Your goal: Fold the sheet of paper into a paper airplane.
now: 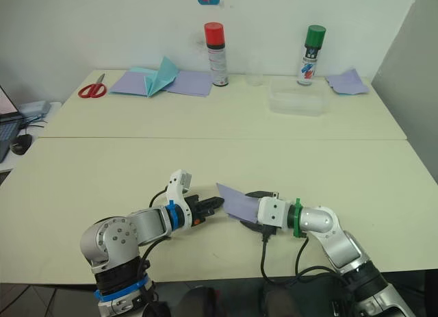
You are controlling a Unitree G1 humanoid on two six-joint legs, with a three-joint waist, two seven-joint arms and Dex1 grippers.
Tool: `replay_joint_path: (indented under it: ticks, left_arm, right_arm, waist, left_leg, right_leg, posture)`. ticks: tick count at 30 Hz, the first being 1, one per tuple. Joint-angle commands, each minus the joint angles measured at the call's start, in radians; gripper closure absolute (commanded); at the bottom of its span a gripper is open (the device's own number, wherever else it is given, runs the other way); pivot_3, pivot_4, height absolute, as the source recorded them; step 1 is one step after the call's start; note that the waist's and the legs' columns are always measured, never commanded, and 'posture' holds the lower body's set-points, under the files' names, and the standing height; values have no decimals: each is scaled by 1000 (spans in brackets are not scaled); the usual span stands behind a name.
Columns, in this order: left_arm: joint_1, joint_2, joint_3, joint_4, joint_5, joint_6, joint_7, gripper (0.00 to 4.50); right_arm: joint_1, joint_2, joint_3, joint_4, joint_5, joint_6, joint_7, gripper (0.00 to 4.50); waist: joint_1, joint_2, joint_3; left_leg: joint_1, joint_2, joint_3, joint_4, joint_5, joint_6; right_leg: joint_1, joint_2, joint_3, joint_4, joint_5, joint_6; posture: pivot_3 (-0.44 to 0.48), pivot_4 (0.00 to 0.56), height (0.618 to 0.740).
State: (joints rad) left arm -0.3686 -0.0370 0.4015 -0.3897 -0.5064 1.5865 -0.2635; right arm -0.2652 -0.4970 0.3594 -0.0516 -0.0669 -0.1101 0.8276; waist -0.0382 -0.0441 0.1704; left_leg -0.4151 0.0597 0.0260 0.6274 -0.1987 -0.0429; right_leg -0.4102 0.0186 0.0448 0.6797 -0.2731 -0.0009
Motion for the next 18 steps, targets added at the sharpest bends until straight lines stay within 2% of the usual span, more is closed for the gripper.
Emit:
replay_joint_path:
  ticks: [1, 6, 7, 14, 18]
  left_arm:
    - [-6, -5, -10, -36, -22, 2, -1, 4500]
    - [-2, -3, -13, -40, -25, 4, -3, 4500]
    - [-2, -4, -12, -40, -26, 5, -3, 4500]
    - [2, 3, 5, -63, -38, 27, -11, 4500]
    - [24, 39, 31, -116, -91, 28, -44, 4500]
  right_arm:
    - [-15, 6, -9, -25, 1, -5, -2, 2382]
    - [-5, 7, -2, -36, 4, -6, 8, 4282]
    - [-4, 8, -1, -31, 2, -9, 8, 4475]
    - [-33, 23, 4, 31, -18, -68, 1, 4475]
    - [-44, 30, 14, 69, -27, -121, 7, 4475]
  waist:
    - [0, 0, 0]
    - [0, 0, 0]
    - [0, 0, 0]
    - [0, 0, 0]
    - [0, 0, 0]
  left_leg:
    - [0, 0, 0, 0, 0, 0]
    - [0, 0, 0, 0, 0, 0]
    - [0, 0, 0, 0, 0, 0]
    - [0, 0, 0, 0, 0, 0]
    - [0, 0, -1, 0, 0, 0]
  right_leg:
    - [0, 0, 0, 0, 0, 0]
    - [0, 0, 0, 0, 0, 0]
    - [0, 0, 0, 0, 0, 0]
    - [0, 0, 0, 0, 0, 0]
    - [0, 0, 0, 0, 0, 0]
  posture:
    - [0, 150, 740]
    - [0, 150, 740]
    - [0, 150, 740]
    - [0, 150, 740]
    - [0, 150, 740]
